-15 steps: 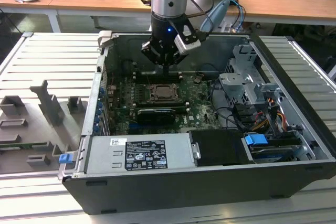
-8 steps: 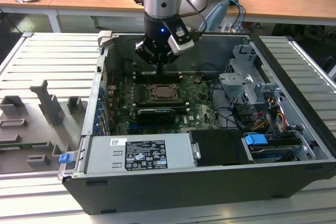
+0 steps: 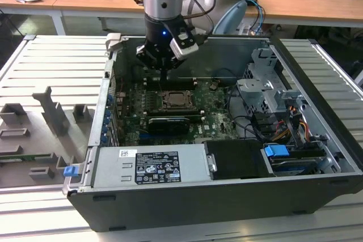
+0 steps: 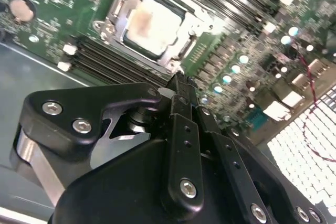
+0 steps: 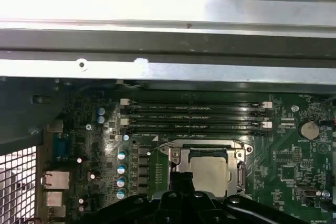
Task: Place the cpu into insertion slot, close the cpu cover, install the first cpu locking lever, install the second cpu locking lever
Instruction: 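Install the first cpu locking lever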
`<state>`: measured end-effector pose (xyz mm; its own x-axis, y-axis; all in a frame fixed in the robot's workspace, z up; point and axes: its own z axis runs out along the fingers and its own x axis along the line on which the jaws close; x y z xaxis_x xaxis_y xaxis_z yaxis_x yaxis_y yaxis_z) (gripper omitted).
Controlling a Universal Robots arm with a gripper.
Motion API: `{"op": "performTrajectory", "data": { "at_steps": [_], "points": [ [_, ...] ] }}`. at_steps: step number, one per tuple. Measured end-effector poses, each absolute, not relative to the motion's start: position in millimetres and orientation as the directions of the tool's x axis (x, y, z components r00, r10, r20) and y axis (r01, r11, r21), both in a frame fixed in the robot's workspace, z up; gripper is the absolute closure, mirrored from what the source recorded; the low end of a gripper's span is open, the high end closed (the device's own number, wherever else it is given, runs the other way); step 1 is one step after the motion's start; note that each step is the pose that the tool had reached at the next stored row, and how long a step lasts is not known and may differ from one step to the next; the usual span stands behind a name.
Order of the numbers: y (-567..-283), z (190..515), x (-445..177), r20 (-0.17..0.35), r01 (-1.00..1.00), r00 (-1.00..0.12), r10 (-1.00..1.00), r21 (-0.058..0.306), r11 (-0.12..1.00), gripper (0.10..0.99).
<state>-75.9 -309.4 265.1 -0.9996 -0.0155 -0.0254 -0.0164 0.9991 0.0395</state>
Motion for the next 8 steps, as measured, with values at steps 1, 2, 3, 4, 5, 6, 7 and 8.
{"op": "performTrajectory", "data": {
  "at_steps": [1,2,3,4,5,6,7,8],
  "points": [
    [-309.4,264.8,-79.0,-0.026,-0.017,-1.000,-0.016,0.040,0.999,0.980],
    [-309.4,264.5,-83.0,-0.025,-0.019,-1.000,-0.018,0.040,0.999,0.980],
    [-309.4,264.1,-89.2,-0.025,-0.020,-1.000,-0.019,0.040,0.999,0.980],
    [-309.4,263.8,-92.0,-0.025,-0.021,-0.999,-0.020,0.040,0.999,0.980],
    [-309.4,263.5,-94.4,-0.025,-0.022,-0.999,-0.021,0.040,0.999,0.980],
    [-309.4,263.0,-97.5,-0.025,-0.023,-0.999,-0.022,0.040,0.999,0.980],
    [-309.4,262.7,-99.4,-0.026,-0.024,-0.999,-0.023,0.040,0.999,0.980],
    [-309.4,262.2,-102.7,-0.025,-0.026,-0.999,-0.025,0.039,0.999,0.980]
  ]
}}
